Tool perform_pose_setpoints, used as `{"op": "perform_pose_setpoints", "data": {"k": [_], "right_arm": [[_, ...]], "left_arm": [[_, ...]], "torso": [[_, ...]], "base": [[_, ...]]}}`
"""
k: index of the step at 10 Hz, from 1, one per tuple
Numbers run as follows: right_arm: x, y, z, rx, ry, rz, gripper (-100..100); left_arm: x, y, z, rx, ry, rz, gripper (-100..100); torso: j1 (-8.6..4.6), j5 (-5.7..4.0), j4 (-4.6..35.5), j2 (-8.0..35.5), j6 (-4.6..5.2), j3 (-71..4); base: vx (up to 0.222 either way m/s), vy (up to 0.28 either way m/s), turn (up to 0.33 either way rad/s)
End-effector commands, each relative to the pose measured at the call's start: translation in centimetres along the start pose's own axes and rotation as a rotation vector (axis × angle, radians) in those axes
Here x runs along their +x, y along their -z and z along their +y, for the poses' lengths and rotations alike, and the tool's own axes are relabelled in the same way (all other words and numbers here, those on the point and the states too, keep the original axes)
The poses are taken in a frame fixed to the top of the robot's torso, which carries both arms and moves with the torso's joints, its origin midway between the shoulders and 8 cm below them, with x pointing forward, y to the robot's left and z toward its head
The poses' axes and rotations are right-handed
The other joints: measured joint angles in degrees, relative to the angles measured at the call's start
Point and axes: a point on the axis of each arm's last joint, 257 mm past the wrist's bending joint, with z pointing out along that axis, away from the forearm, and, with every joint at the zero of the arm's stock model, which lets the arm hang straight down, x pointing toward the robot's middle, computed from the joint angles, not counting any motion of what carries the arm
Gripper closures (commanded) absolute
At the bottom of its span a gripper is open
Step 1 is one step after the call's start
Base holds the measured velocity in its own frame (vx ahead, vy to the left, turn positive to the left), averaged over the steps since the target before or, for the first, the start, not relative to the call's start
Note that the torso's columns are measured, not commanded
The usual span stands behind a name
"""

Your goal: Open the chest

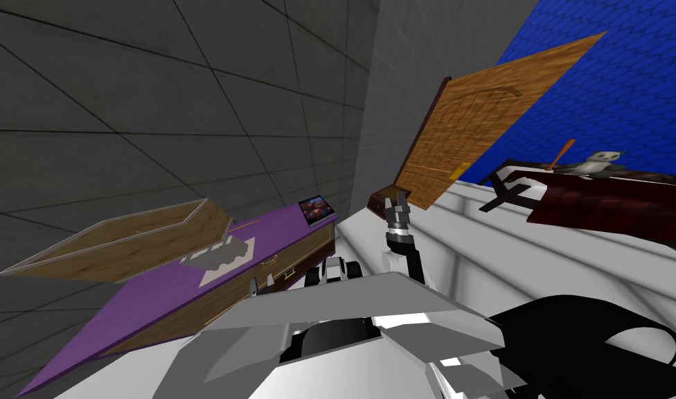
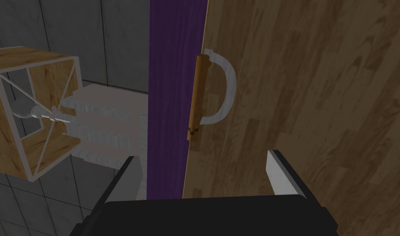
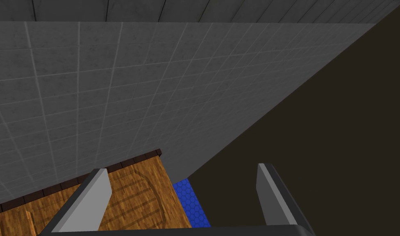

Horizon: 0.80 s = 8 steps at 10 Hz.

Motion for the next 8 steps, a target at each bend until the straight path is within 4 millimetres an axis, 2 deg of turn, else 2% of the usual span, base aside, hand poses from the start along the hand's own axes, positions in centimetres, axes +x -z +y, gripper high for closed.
{"op": "perform_pose_setpoints", "data": {"k": [1, 5, 6, 8], "right_arm": [[0.0, 0.0, 0.0, 0.000, 0.000, 0.000, 0], [0.0, 0.0, 0.0, 0.000, 0.000, 0.000, 0], [0.0, 0.0, 0.0, 0.000, 0.000, 0.000, 0], [0.0, 0.0, 0.0, 0.000, 0.000, 0.000, 0]], "left_arm": [[-0.6, -0.8, -0.4, 0.000, -0.001, -0.001, -100], [-1.2, -1.7, -0.9, 0.003, -0.001, -0.001, -100], [-0.9, -1.2, -0.6, 0.001, -0.001, -0.001, 100], [-0.3, -0.4, -0.2, 0.000, 0.000, -0.001, 100]], "torso": [[-0.06, -0.01, 0.0, -0.1, 0.00, 0.0], [-0.07, -0.01, 0.0, 0.0, 0.00, 0.0], [-0.05, 0.00, 0.0, 0.0, 0.00, 0.0], [-0.03, 0.00, 0.0, 0.0, 0.00, 0.0]], "base": [[0.004, -0.005, 0.013], [0.005, -0.005, 0.016], [-0.002, 0.005, -0.019], [-0.008, 0.008, -0.028]]}}
